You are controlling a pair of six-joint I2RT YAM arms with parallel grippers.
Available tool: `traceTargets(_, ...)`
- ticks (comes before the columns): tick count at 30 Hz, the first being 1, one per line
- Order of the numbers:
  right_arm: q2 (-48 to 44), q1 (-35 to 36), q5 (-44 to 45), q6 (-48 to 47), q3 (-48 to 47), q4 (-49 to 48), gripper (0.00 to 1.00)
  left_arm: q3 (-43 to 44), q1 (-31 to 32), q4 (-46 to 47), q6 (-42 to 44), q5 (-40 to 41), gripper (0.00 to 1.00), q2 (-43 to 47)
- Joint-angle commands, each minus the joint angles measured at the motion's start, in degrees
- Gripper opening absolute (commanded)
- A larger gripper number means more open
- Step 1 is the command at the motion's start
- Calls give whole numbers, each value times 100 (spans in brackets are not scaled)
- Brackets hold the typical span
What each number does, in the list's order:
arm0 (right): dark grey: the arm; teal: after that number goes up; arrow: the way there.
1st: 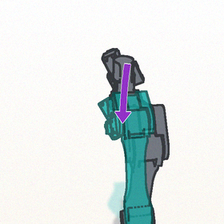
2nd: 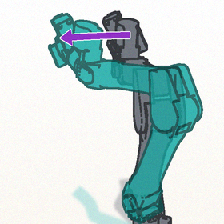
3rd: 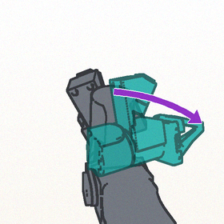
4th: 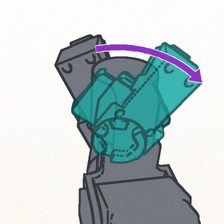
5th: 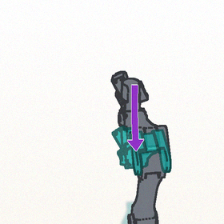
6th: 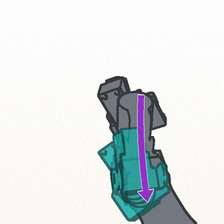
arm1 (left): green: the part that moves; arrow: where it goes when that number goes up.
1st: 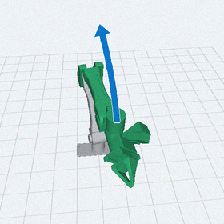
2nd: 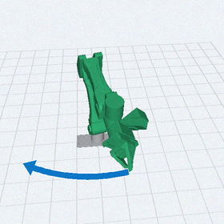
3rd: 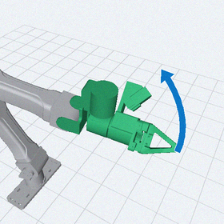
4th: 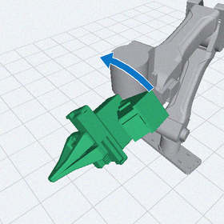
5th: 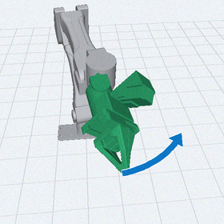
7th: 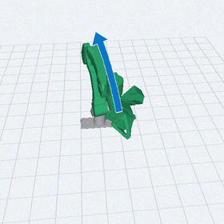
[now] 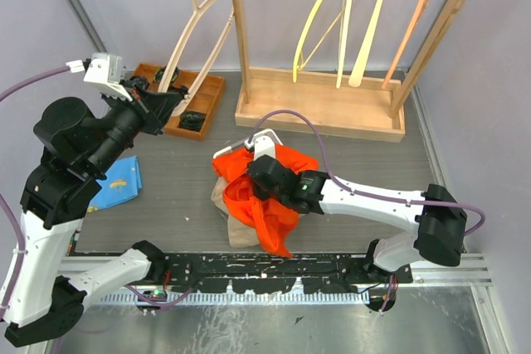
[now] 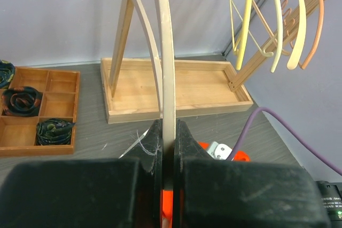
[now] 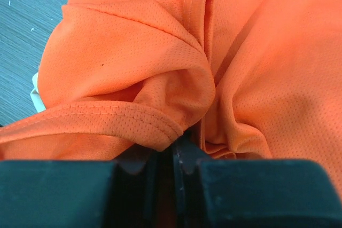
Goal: Remove the t-shirt from the hanger
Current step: Place the T-shirt in the bin.
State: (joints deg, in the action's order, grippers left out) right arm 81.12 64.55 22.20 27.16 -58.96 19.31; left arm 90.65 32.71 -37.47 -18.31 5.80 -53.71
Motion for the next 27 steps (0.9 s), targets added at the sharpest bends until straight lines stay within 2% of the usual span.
traceTargets(1, -116, 40, 0, 81, -122, 763, 22, 180, 10, 212, -76, -273, 0, 66)
traceTargets(5, -455, 45, 281, -34, -468, 1056, 30, 213, 7, 234, -115, -295, 0, -4)
traceTargets(14, -942, 40, 485, -336, -1676, 1722, 36, 333, 7, 344, -131, -386, 0, -246)
traceTargets(22, -1710, 40, 635, -608, -2117, 1628, 44, 655, 7, 373, -129, -501, 0, -675)
traceTargets(27, -2432, 44, 865, -825, -2028, 1363, 58, 1149, 7, 349, -84, -718, 0, -1110)
